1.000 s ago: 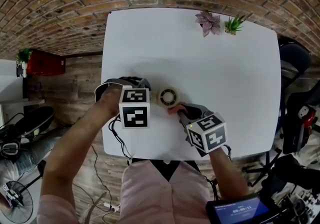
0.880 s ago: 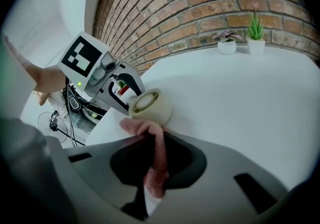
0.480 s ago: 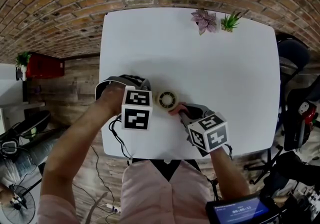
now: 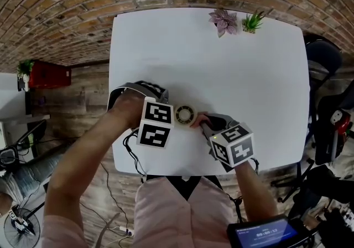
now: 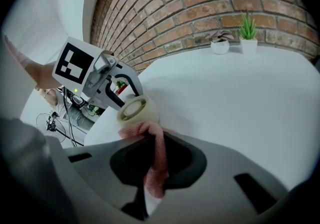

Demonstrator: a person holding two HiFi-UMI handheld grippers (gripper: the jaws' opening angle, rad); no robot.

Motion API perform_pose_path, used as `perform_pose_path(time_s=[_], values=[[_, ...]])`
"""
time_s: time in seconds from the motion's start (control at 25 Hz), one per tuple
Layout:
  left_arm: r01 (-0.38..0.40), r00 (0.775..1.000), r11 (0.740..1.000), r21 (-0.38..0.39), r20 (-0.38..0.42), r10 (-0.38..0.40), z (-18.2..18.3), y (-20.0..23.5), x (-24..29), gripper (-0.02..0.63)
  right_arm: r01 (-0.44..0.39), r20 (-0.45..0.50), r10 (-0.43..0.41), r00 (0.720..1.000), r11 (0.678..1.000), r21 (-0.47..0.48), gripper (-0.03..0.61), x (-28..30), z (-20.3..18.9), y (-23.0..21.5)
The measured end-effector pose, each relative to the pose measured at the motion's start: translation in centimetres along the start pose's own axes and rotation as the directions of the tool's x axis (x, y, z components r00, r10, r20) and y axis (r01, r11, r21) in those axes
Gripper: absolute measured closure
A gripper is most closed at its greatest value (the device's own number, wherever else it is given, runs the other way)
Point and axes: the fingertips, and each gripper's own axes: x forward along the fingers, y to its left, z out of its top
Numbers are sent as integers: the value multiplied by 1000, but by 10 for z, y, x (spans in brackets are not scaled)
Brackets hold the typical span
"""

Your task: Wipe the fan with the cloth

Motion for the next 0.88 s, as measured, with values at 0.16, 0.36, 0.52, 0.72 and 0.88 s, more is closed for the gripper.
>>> perform_pose_path(time_s=[0.16,0.36,0.52,0.72,0.88], values=[[-3,1000,999,54,-19,4,1,-2,0,414,8,-11,-8,1000,1000,-30,545,-1,0,0],[-18,998,989,144,-57,26,4,-3,2,416,21,-25,-23,999,997,-80,546,0,-1,-1],[-34,994,971,237,-96,58,6,-5,4,416,30,-33,-35,999,991,-127,545,1,-1,-1],[-42,986,941,335,-135,92,9,-8,4,416,39,-42,-48,998,979,-202,545,1,0,4],[-47,981,920,388,-155,116,9,-10,4,416,33,-43,-45,998,970,-240,546,3,1,9]])
